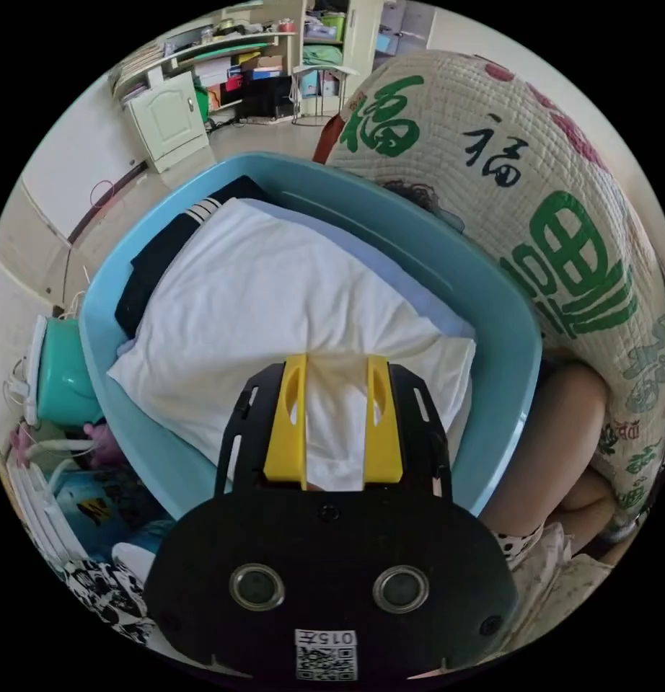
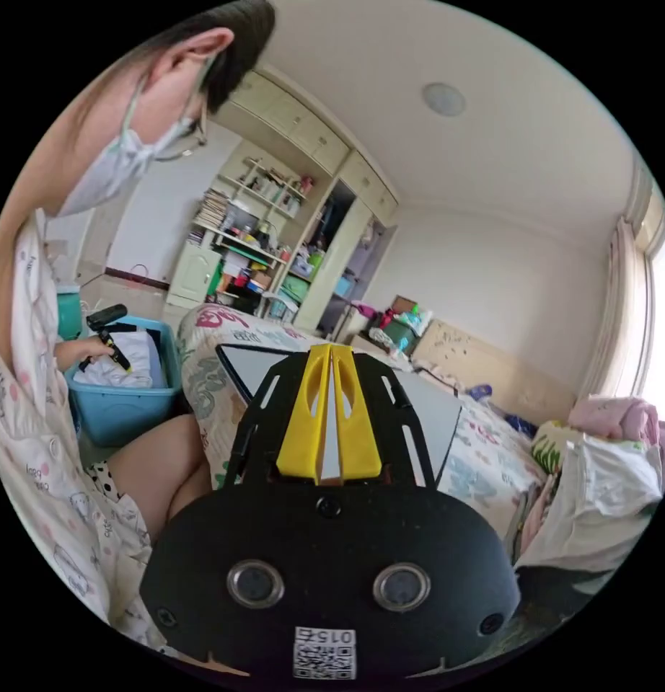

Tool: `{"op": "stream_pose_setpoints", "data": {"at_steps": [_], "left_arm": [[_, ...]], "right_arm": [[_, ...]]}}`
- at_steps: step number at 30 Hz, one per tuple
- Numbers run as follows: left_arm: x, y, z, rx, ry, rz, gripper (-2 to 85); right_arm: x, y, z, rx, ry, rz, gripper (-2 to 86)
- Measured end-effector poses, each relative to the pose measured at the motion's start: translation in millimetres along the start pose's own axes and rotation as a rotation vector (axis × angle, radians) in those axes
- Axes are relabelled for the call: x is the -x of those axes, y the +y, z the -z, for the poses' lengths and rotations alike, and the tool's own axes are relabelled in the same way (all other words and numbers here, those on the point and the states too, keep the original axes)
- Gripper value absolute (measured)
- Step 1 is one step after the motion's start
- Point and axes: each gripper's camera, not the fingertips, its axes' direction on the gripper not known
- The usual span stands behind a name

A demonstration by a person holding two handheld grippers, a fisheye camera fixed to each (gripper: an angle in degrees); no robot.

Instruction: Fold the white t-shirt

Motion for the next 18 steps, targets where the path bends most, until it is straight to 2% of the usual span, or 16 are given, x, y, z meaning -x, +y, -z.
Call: {"op": "stream_pose_setpoints", "data": {"at_steps": [3,5,7,10,14,18], "left_arm": [[34.5,13.5,21.9,-0.11,0.036,0.028,6.4],[84.5,30.9,34.6,-0.185,0.185,0.159,3.5],[154.7,67.8,57.6,-0.34,0.409,0.323,2.1],[213.8,109.4,113.5,-0.583,0.55,0.377,1.3],[248.8,121.0,197.7,-0.835,0.792,0.222,1.1],[212.9,93.2,300.0,-0.95,1.023,-0.184,0.9]], "right_arm": [[-35.5,35.0,-2.7,0.076,-0.001,-0.084,-1.0],[-48.5,53.7,1.0,0.092,0.041,-0.062,-1.0],[-65.8,72.5,4.7,0.126,0.087,-0.012,-1.0],[-94.3,91.6,5.7,0.159,0.086,-0.002,-1.0],[-127.3,110.3,3.9,0.143,0.102,-0.041,-1.0],[-162.2,118.2,4.5,0.089,0.087,-0.101,-1.0]]}}
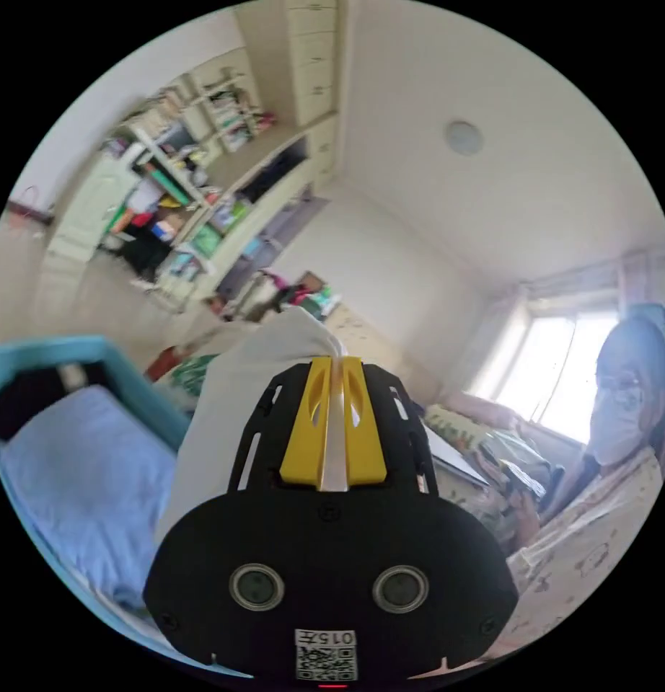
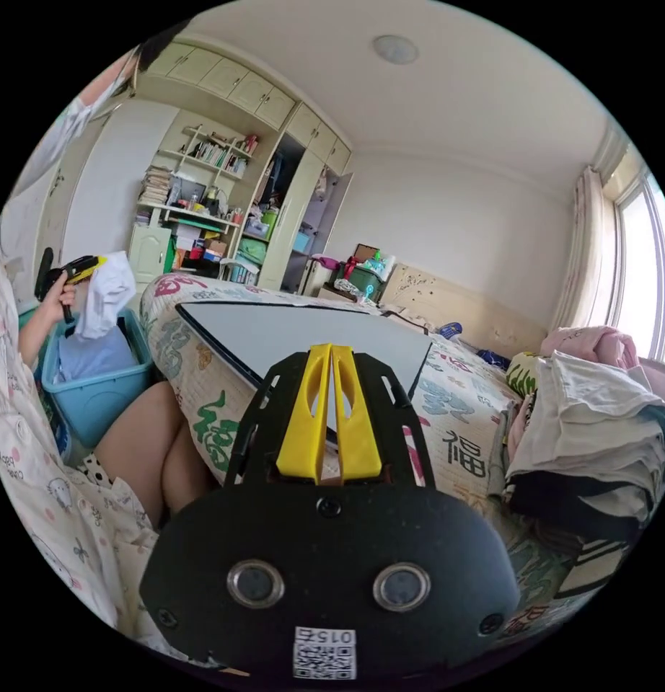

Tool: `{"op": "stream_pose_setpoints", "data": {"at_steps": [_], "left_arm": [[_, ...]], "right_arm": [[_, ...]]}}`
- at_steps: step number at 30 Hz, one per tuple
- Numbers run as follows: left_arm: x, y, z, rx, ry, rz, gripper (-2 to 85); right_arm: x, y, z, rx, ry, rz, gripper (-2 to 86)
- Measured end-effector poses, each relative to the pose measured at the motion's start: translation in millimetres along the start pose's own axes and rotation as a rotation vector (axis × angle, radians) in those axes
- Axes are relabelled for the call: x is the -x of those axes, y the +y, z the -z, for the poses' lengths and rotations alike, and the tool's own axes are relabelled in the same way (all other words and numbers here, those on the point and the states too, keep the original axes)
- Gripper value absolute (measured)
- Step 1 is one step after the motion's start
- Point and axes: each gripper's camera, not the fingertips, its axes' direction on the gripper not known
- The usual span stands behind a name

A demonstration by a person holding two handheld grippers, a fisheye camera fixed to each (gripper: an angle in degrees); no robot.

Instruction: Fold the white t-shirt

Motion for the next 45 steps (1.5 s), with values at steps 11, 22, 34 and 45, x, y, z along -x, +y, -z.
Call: {"op": "stream_pose_setpoints", "data": {"at_steps": [11,22,34,45], "left_arm": [[-118.3,84.5,-172.4,0.354,0.501,-0.121,1.1],[-87.4,71.6,-113.7,0.326,0.481,-0.03,1.3],[-20.6,24.6,-101.5,0.449,0.626,0.09,1.3],[50.7,5.4,-56.1,0.288,0.258,0.058,3.9]], "right_arm": [[-89.4,-19.6,-18.9,0.013,-0.151,-0.134,-1.0],[-95.8,-53.0,-111.7,0.037,-0.251,-0.039,-1.0],[-97.8,-58.4,-305.9,0.331,-0.186,-0.107,-1.0],[-110.1,-39.6,-375.9,0.386,-0.073,-0.065,-1.0]]}}
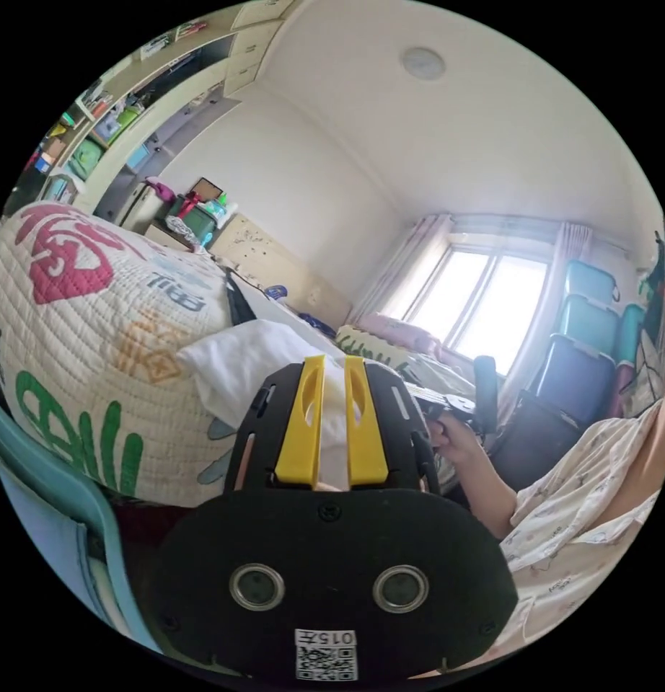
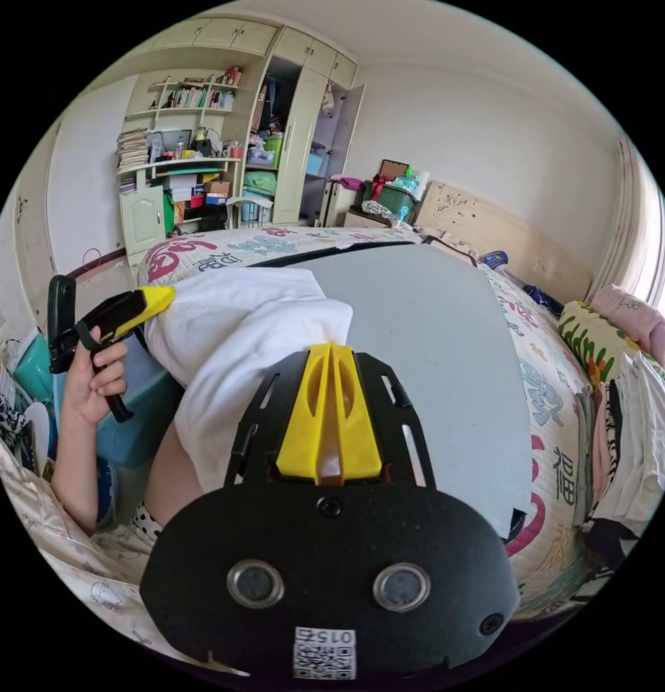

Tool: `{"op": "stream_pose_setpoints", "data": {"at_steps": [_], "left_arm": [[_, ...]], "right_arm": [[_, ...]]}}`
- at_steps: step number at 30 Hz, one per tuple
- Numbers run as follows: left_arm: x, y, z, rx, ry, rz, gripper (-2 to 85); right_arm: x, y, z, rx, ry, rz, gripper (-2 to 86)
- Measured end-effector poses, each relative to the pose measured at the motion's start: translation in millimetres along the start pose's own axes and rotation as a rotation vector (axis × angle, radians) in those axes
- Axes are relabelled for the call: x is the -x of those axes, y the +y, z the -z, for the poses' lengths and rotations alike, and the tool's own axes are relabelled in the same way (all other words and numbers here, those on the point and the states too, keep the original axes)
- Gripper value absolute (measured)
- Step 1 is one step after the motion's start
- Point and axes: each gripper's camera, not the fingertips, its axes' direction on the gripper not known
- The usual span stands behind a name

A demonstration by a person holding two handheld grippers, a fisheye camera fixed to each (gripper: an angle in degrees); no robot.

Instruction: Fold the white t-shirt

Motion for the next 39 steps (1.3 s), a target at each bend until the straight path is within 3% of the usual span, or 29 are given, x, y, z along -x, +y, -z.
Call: {"op": "stream_pose_setpoints", "data": {"at_steps": [4,7,10,15,20,28,33,39], "left_arm": [[-12.8,11.4,24.9,-0.136,-0.203,-0.045,5.9],[-1.0,14.9,22.4,-0.141,-0.343,-0.076,7.7],[36.6,18.0,-9.1,-0.025,-0.194,0.027,11.3],[40.4,40.3,-39.3,-0.079,-0.122,0.053,15.1],[33.4,55.8,-59.9,-0.075,-0.237,-0.008,10.4],[51.6,106.2,-63.1,-0.151,-0.148,-0.036,1.6],[38.2,135.7,-61.8,-0.229,-0.067,-0.115,0.6],[16.3,169.5,-92.7,-0.182,-0.049,-0.256,0.4]], "right_arm": [[-11.4,-0.1,-15.1,-0.007,-0.011,-0.033,-1.0],[-19.3,2.9,-22.9,-0.019,-0.026,-0.041,-1.0],[-27.6,7.4,-30.1,-0.036,-0.045,-0.073,-1.0],[-34.7,18.4,-38.2,-0.073,-0.057,-0.094,-1.0],[-32.8,32.4,-39.8,-0.09,-0.032,-0.042,-1.0],[-35.1,61.5,-37.9,-0.145,-0.053,-0.087,-1.0],[-31.0,82.7,-24.4,-0.161,-0.049,-0.083,-1.0],[-28.3,109.3,20.3,-0.241,-0.1,-0.092,-0.9]]}}
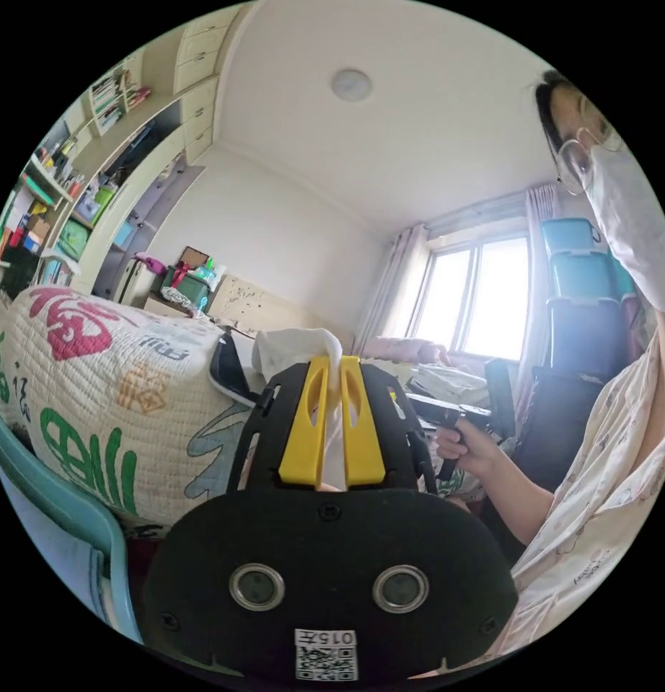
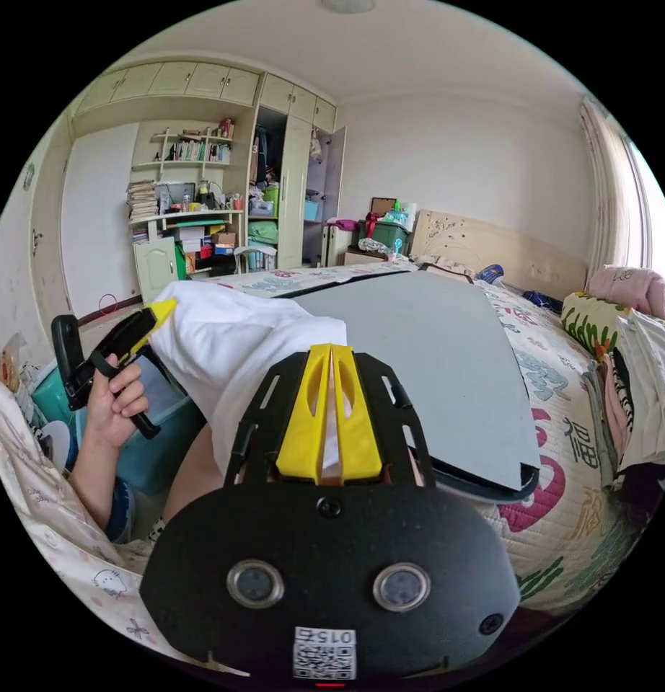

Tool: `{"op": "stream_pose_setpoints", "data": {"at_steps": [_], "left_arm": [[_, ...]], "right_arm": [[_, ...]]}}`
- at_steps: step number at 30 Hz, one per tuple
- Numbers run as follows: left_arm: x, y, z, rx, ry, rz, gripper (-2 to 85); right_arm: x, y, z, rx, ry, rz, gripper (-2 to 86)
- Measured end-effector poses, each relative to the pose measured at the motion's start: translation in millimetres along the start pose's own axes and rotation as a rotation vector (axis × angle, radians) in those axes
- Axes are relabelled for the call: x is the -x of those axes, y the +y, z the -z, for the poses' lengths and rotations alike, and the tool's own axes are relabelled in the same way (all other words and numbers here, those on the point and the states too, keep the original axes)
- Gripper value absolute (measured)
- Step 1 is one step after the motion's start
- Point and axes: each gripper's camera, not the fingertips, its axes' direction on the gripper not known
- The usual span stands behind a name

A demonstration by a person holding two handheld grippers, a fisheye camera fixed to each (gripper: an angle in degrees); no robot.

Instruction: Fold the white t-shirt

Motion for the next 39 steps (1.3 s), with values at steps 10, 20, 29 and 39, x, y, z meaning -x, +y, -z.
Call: {"op": "stream_pose_setpoints", "data": {"at_steps": [10,20,29,39], "left_arm": [[-85.0,81.9,-75.0,0.226,-0.055,-0.343,0.7],[-101.1,123.6,-72.0,0.283,-0.038,-0.378,1.5],[-61.5,109.4,-65.8,0.217,-0.106,-0.108,9.5],[-109.4,126.2,-98.4,0.198,-0.106,-0.096,3.5]], "right_arm": [[91.2,-17.8,43.5,-0.032,-0.225,0.278,10.0],[113.0,5.8,19.8,0.055,-0.18,0.198,6.7],[107.3,10.2,50.2,0.009,-0.312,0.024,6.2],[154.9,22.1,135.1,-0.084,-0.403,0.065,9.6]]}}
